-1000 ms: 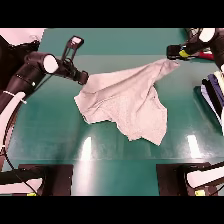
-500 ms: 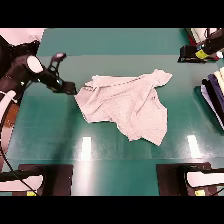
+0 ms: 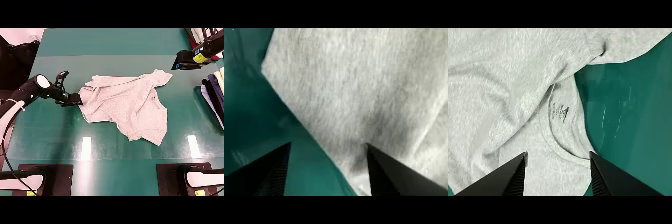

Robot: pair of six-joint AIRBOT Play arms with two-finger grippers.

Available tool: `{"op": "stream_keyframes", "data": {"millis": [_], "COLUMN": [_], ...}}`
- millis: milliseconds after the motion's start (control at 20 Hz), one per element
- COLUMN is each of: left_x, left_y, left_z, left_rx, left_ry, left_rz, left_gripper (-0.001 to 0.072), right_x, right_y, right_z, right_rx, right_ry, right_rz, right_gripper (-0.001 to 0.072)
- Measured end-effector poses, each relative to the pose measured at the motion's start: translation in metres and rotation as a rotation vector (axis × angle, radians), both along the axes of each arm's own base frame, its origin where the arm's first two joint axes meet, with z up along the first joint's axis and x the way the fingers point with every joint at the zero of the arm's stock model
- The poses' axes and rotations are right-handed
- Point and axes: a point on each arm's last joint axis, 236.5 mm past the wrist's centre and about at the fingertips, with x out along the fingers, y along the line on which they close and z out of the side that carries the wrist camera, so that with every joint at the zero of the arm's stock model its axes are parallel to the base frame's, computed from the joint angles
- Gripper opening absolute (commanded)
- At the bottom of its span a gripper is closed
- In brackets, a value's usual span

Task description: Fold the shirts.

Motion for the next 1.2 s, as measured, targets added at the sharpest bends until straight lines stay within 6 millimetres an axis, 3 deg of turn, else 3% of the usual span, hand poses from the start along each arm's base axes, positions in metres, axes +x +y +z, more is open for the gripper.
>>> {"op": "stream_keyframes", "data": {"millis": [200,400,550,750,1000,1200], "left_x": [0.005,0.013,0.011,0.001,-0.03,-0.049], "left_y": [-0.007,-0.011,-0.006,0.011,0.033,0.039], "left_z": [-0.006,0.006,0.026,0.07,0.123,0.148], "left_rx": [-0.04,-0.053,-0.011,0.078,0.177,0.195], "left_ry": [0.009,-0.018,-0.044,-0.127,-0.19,-0.222], "left_rz": [0.035,0.003,-0.067,-0.136,-0.194,-0.207], "left_gripper": [0.0025,0.0022,0.0022,0.0022,0.0023,0.0023], "right_x": [-0.008,-0.026,-0.052,-0.107,-0.181,-0.21], "right_y": [0.009,0.01,0.009,0.007,0.004,0.016], "right_z": [-0.002,-0.01,-0.031,-0.087,-0.159,-0.192], "right_rx": [0.001,-0.005,-0.007,-0.006,-0.003,0.057], "right_ry": [0.028,0.098,0.168,0.292,0.427,0.447], "right_rz": [0.029,0.047,0.043,0.018,-0.027,-0.076], "right_gripper": [0.0445,0.0445,0.0445,0.0445,0.0445,0.0445]}}
